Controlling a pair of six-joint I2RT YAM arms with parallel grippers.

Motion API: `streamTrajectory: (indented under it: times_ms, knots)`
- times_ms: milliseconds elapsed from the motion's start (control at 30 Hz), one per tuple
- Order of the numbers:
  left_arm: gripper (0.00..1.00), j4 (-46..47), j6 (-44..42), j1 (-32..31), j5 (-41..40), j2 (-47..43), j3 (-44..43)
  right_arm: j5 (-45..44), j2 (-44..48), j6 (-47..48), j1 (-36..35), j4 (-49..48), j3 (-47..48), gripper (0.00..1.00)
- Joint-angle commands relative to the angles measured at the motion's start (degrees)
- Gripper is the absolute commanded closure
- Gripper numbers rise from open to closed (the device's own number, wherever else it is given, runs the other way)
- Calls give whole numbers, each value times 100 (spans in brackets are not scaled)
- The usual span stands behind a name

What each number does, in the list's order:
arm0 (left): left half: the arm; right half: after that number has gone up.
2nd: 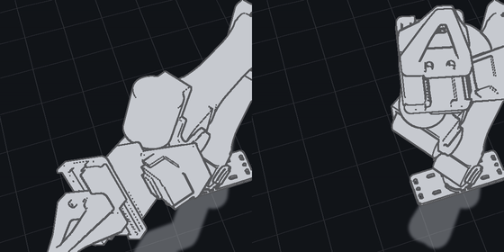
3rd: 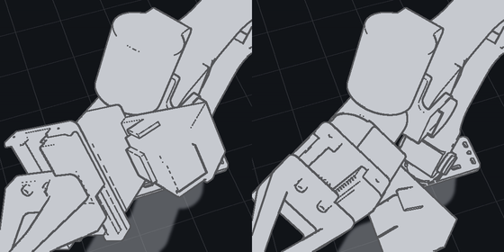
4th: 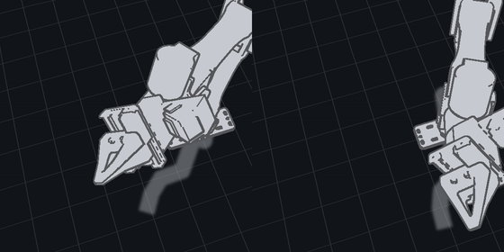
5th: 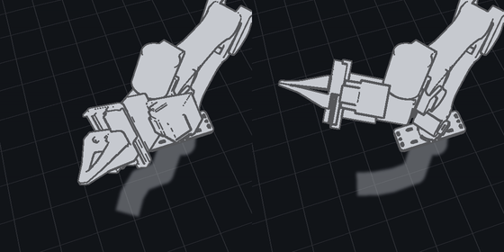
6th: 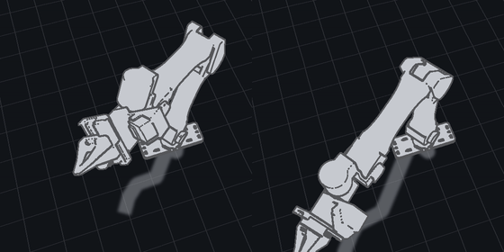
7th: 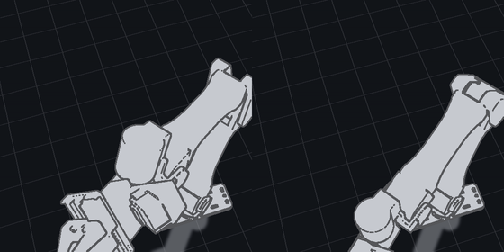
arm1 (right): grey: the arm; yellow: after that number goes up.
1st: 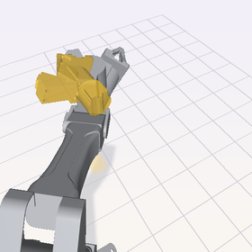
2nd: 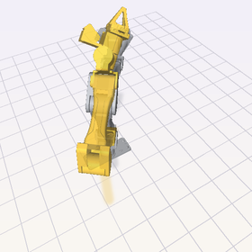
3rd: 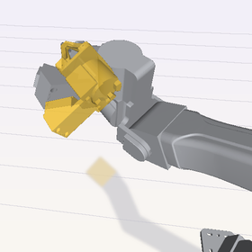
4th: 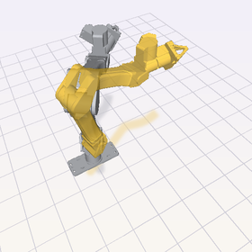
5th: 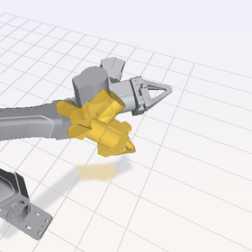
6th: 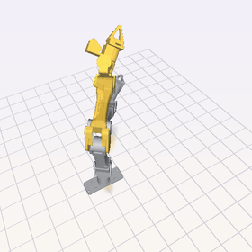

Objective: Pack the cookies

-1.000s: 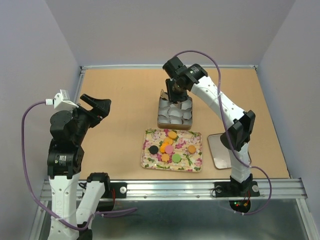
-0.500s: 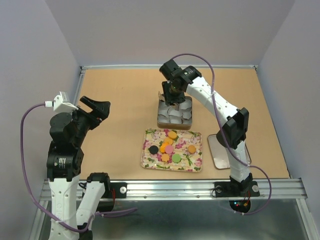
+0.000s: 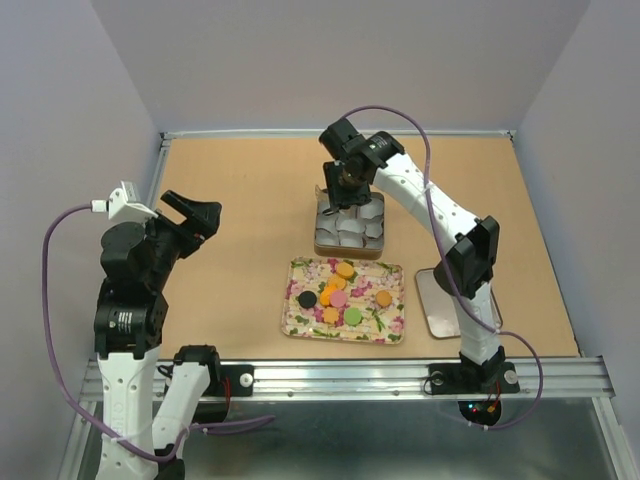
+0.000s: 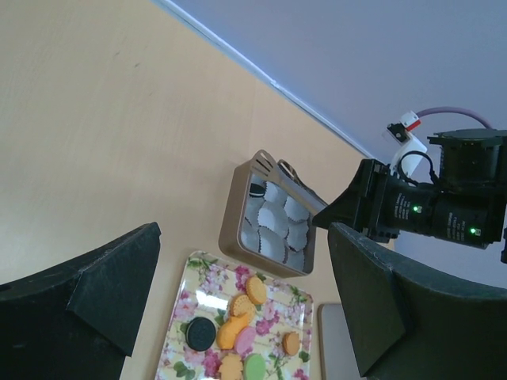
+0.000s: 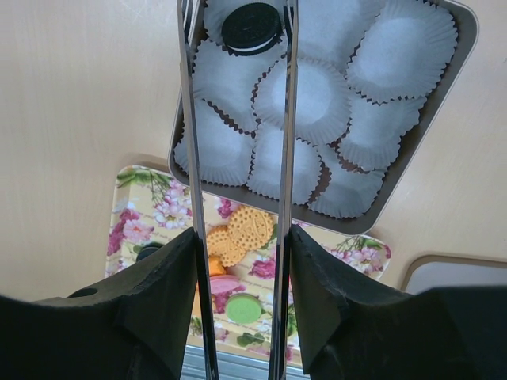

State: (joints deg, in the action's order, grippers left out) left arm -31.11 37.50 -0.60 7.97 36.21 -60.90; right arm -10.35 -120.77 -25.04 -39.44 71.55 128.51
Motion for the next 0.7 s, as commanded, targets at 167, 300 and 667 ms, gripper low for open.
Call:
streamTrajectory:
  times_ms: [167, 300, 667]
  knots:
    - [1, 193, -207, 16, 117, 290, -413, 235, 1783, -124, -90, -71, -1072, 48]
    - [1, 316, -225, 16, 222, 387, -387, 296, 2680, -291, -301, -53, -2135, 48]
    - [1, 422, -427, 16, 337, 537, -247, 622, 4140, -1205, -995, -1, -4378, 48]
